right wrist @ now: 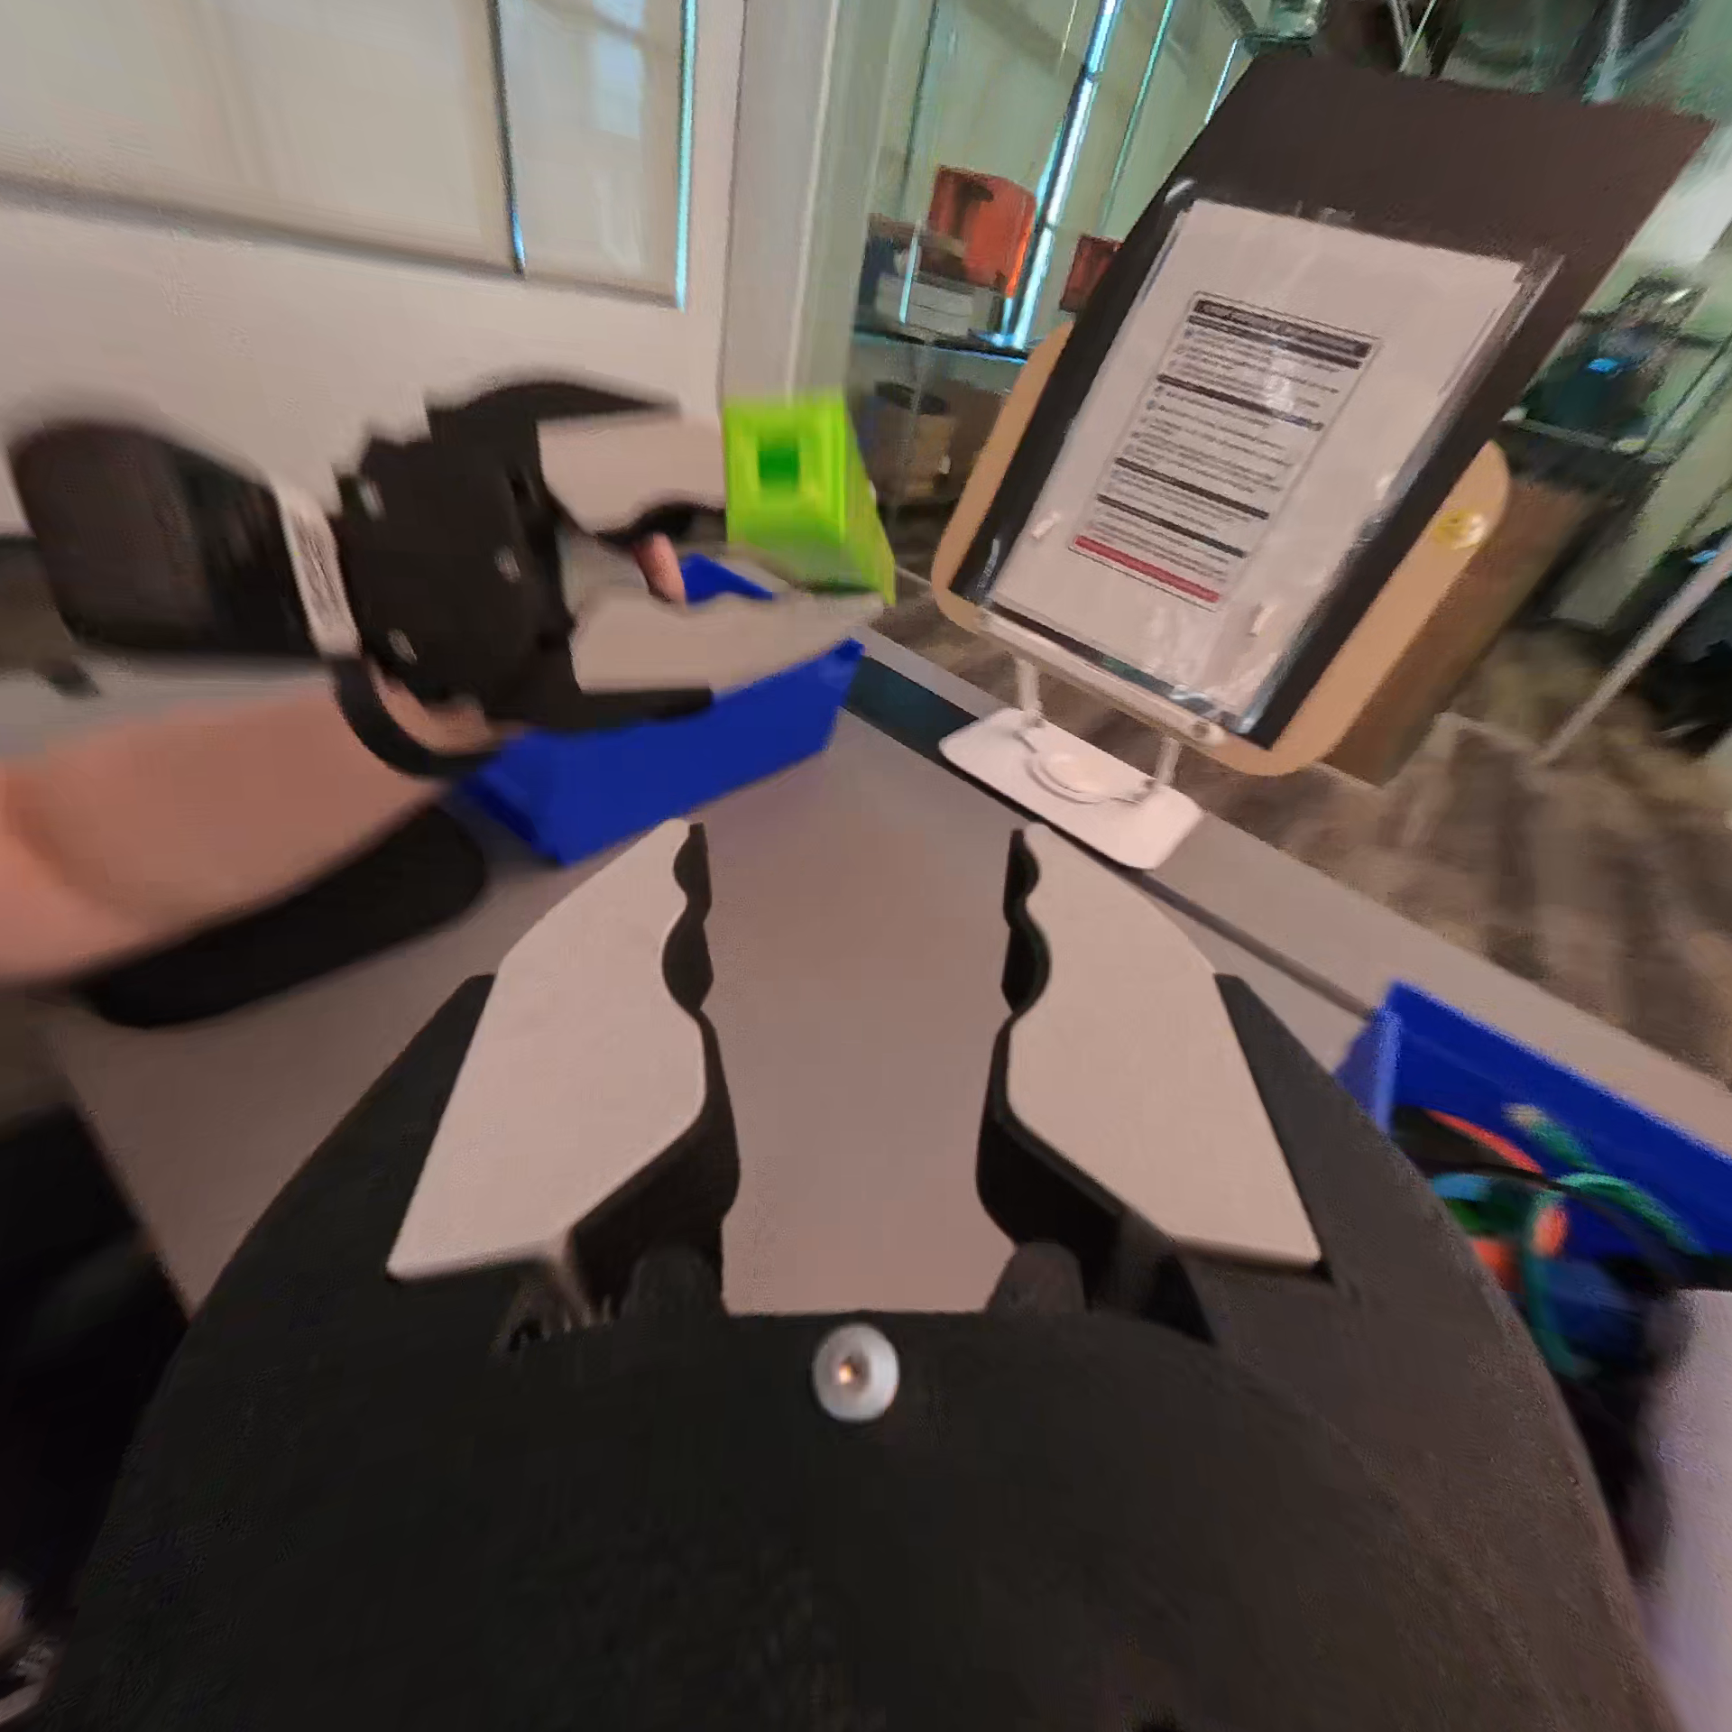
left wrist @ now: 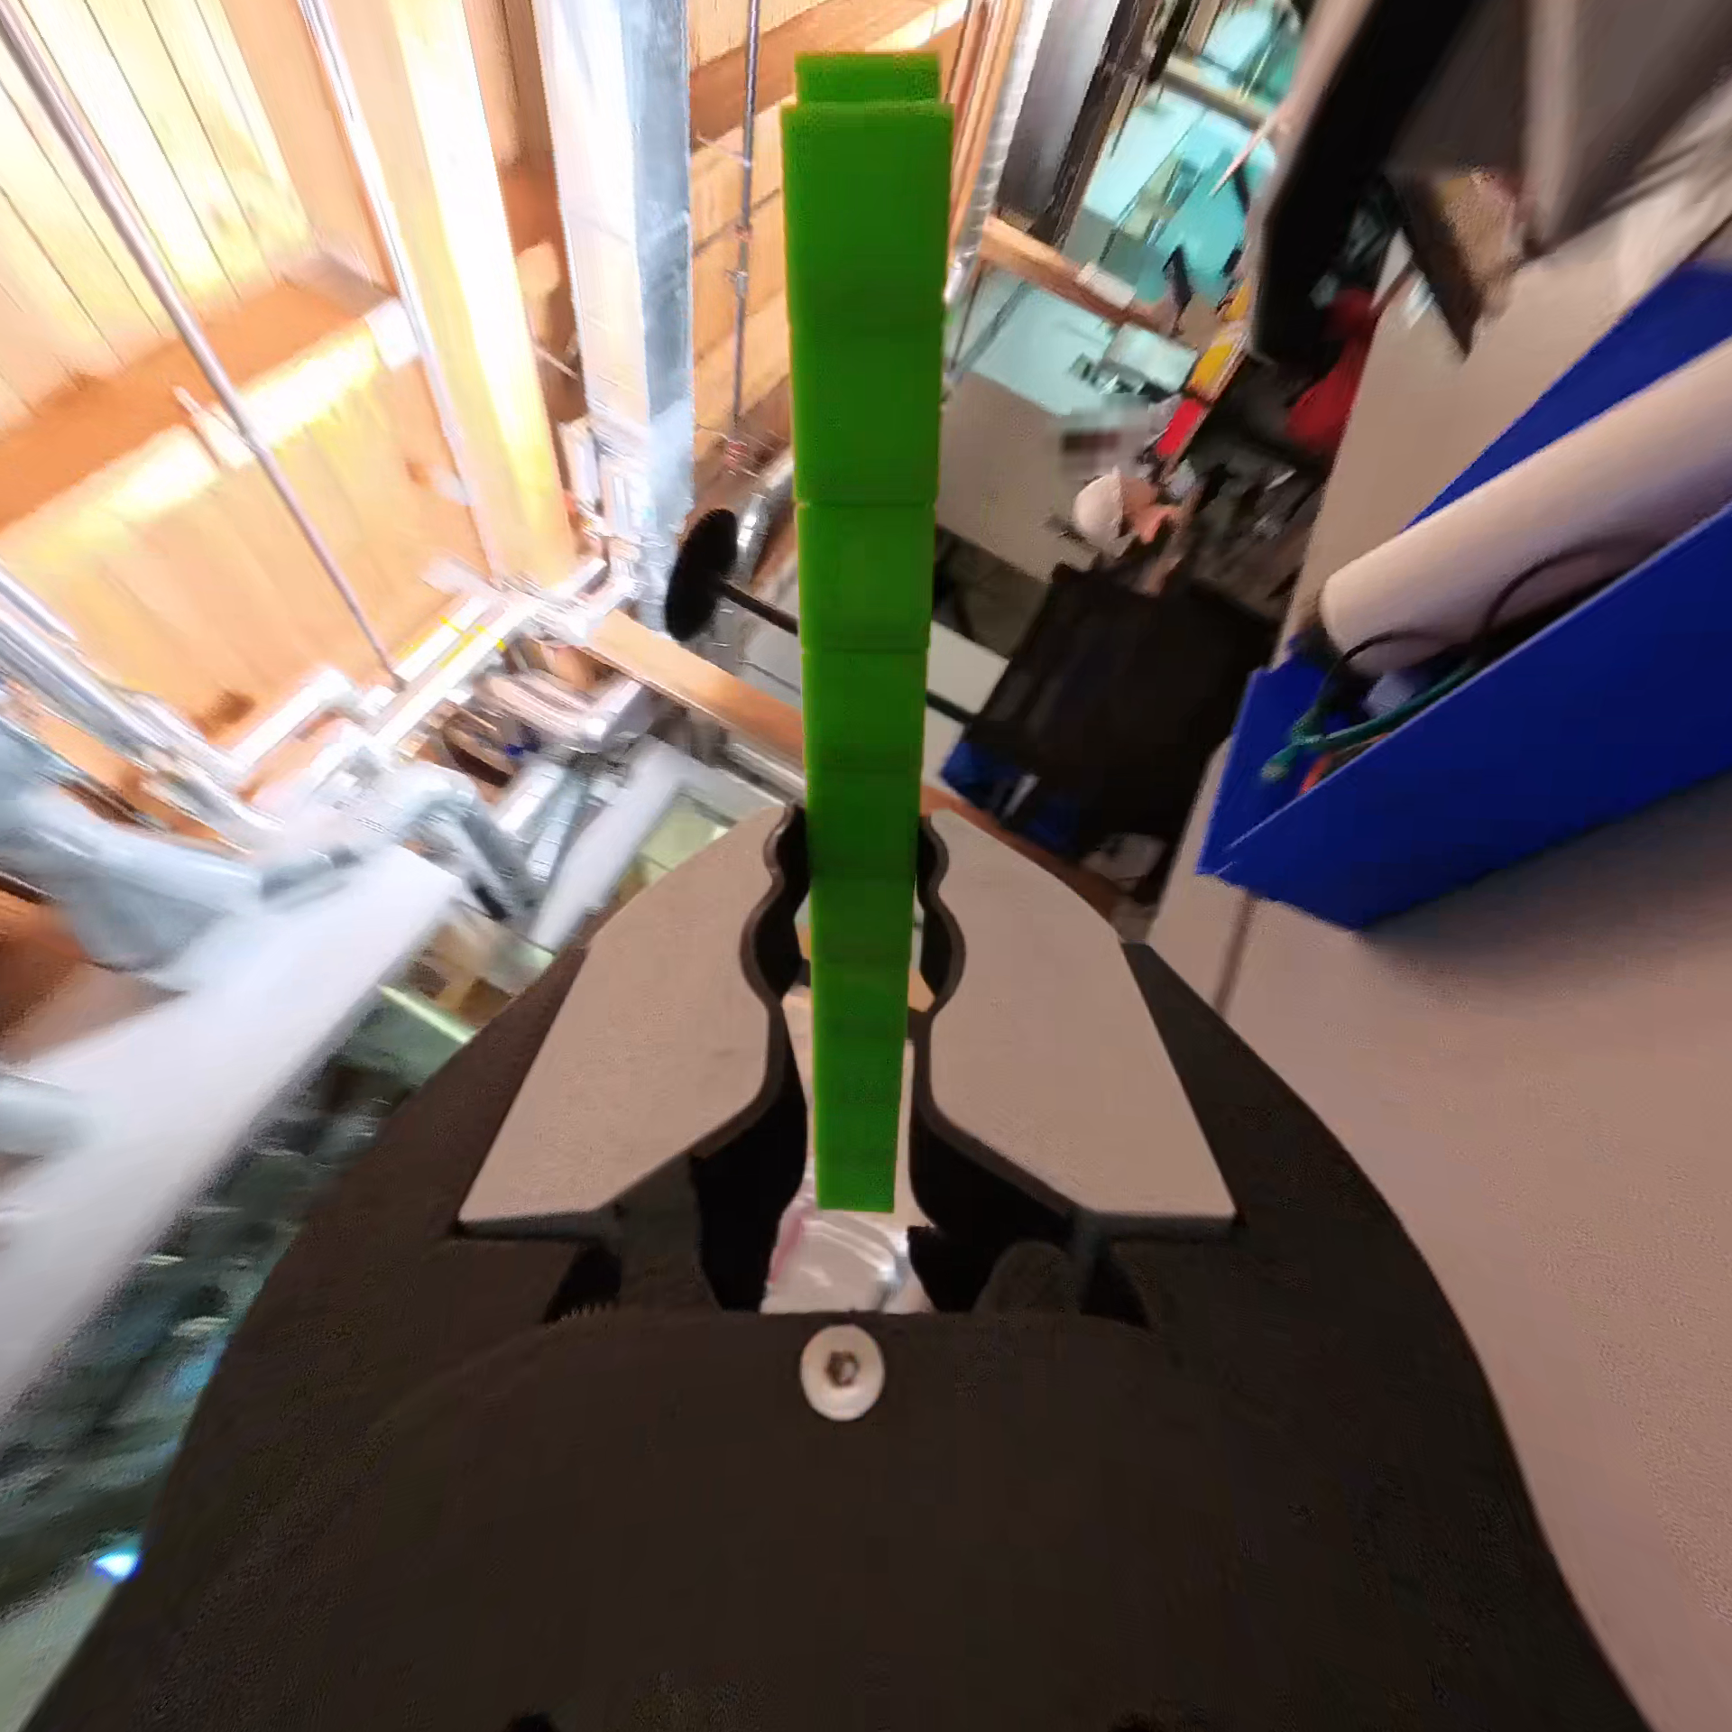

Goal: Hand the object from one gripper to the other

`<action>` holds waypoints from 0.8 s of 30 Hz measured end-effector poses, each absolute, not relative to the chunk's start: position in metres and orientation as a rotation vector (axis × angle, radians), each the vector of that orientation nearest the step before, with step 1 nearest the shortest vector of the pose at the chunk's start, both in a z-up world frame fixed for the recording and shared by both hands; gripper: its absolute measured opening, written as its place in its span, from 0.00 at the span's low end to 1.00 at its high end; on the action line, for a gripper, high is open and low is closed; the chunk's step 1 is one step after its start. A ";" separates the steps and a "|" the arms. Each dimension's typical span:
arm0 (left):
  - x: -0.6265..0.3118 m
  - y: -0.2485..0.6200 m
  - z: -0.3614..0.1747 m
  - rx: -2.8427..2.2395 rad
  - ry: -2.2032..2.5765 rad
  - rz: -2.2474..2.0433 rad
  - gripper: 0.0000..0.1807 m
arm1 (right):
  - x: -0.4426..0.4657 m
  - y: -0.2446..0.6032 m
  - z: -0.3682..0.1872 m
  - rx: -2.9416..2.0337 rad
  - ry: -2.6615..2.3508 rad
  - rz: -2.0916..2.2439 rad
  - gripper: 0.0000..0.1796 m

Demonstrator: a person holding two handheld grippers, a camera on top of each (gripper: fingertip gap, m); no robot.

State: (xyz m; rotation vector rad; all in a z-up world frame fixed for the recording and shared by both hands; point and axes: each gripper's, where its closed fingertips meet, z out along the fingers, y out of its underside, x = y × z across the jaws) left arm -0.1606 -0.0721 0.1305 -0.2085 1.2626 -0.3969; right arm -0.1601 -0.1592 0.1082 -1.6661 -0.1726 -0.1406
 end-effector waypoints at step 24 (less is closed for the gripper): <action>-0.178 -0.070 0.164 -0.463 1.249 -0.707 0.26 | 0.021 -0.194 0.115 -1.602 0.173 -0.729 0.13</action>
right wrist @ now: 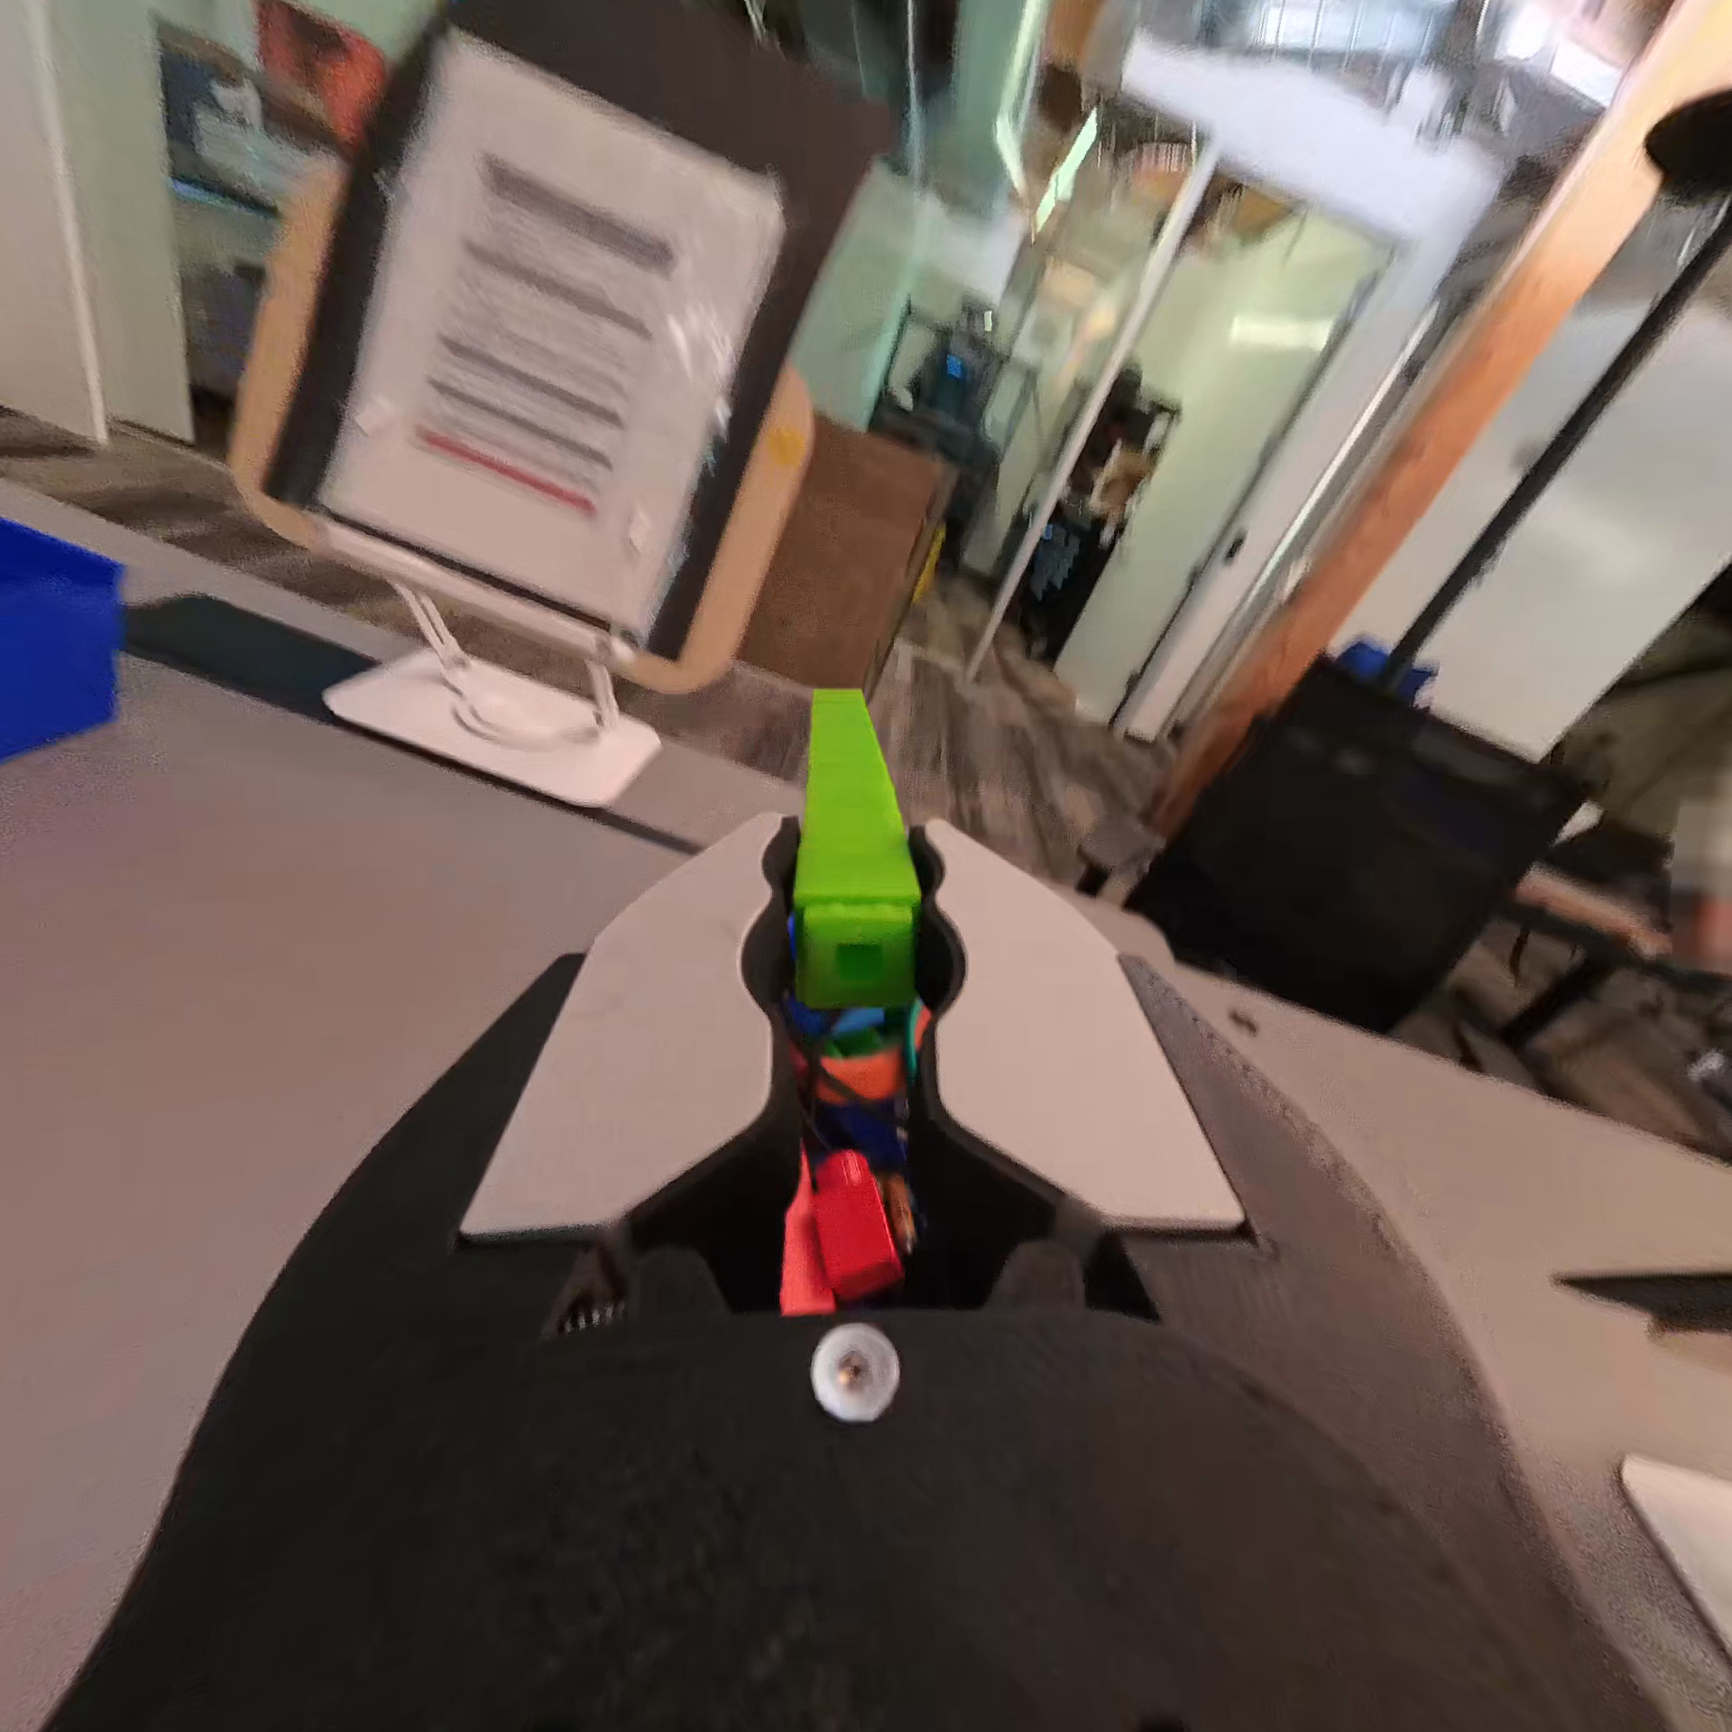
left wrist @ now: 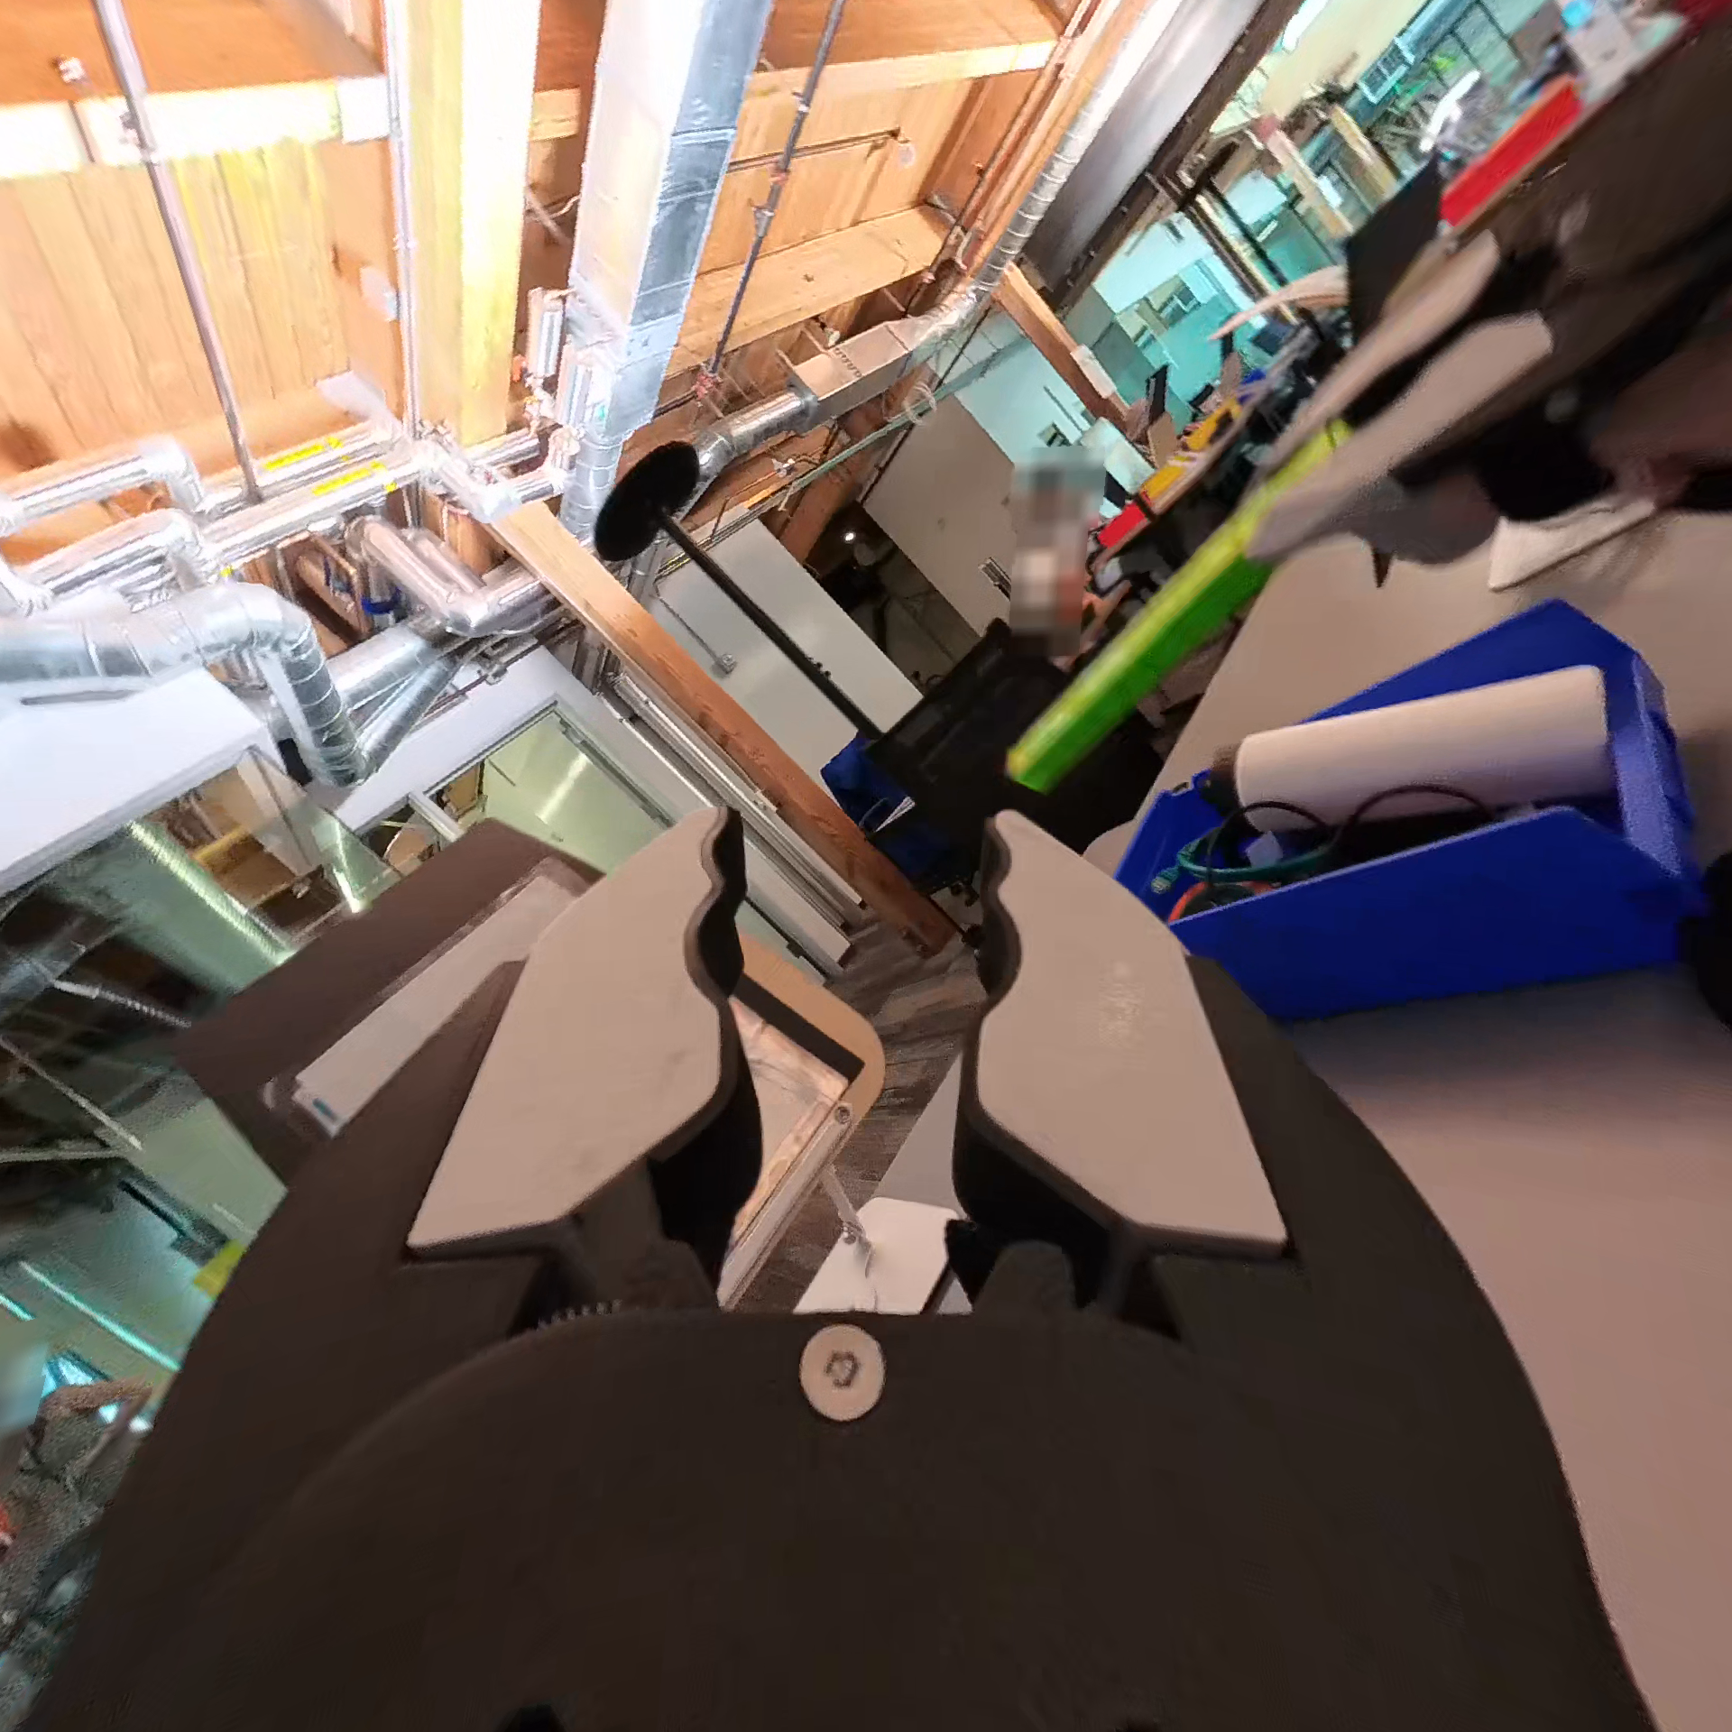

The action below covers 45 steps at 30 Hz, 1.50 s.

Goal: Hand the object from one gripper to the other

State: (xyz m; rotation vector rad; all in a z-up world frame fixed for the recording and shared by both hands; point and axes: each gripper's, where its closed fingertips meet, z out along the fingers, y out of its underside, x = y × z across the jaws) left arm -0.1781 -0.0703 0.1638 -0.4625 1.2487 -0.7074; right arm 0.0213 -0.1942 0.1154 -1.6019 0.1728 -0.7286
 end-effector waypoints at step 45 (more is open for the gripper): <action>-0.425 0.250 -0.050 -2.628 0.902 -0.574 0.43 | 0.193 -0.274 -0.065 -2.398 0.474 -0.392 0.23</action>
